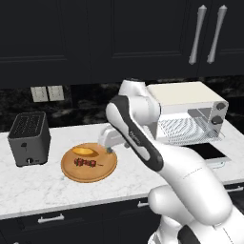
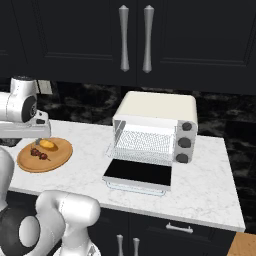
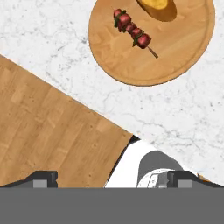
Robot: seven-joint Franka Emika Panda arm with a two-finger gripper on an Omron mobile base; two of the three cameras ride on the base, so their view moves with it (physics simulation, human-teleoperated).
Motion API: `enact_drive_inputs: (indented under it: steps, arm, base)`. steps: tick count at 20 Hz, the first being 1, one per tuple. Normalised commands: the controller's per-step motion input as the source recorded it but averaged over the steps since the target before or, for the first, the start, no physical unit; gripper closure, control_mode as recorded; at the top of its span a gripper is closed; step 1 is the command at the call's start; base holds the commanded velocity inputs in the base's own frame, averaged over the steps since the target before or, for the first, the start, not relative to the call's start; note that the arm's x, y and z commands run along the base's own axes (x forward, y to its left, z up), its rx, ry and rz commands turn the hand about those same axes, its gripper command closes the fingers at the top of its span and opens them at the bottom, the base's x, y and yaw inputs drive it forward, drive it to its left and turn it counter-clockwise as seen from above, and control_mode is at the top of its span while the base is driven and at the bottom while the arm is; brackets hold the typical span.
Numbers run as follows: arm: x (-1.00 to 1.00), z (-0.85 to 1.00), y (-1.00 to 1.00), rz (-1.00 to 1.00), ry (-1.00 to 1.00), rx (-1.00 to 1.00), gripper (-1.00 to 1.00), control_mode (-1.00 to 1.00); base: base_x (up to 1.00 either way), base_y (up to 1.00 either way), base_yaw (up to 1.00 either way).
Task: Pick up the kebab skewer and baguette bread, and place them inside the toaster oven. Close the toaster oven door and start by setting the timer.
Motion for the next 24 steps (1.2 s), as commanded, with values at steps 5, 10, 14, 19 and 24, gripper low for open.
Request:
enact_drive_inputs:
  steps: [5, 10, 14, 19, 24]
  arm:
    - [0.92, -0.96, 0.52, 0.06, 0.00, -0.07, -1.00, -1.00]
    - [0.73, -0.98, 0.22, 0.11, 0.00, -0.05, -1.00, -1.00]
    - [0.74, -0.72, 0.23, 0.11, 0.00, 0.00, -1.00, -1.00]
    - [0.70, -0.69, 0.34, 0.11, -0.01, 0.00, -1.00, -1.00]
    - [0.62, -0.46, 0.31, 0.07, -0.04, -0.01, -1.00, -1.00]
  base:
    - [0.00, 0.00, 0.00]
    - [0.00, 0.00, 0.00]
    - [0.00, 0.00, 0.00]
    - [0.00, 0.00, 0.00]
    - [0.00, 0.00, 0.00]
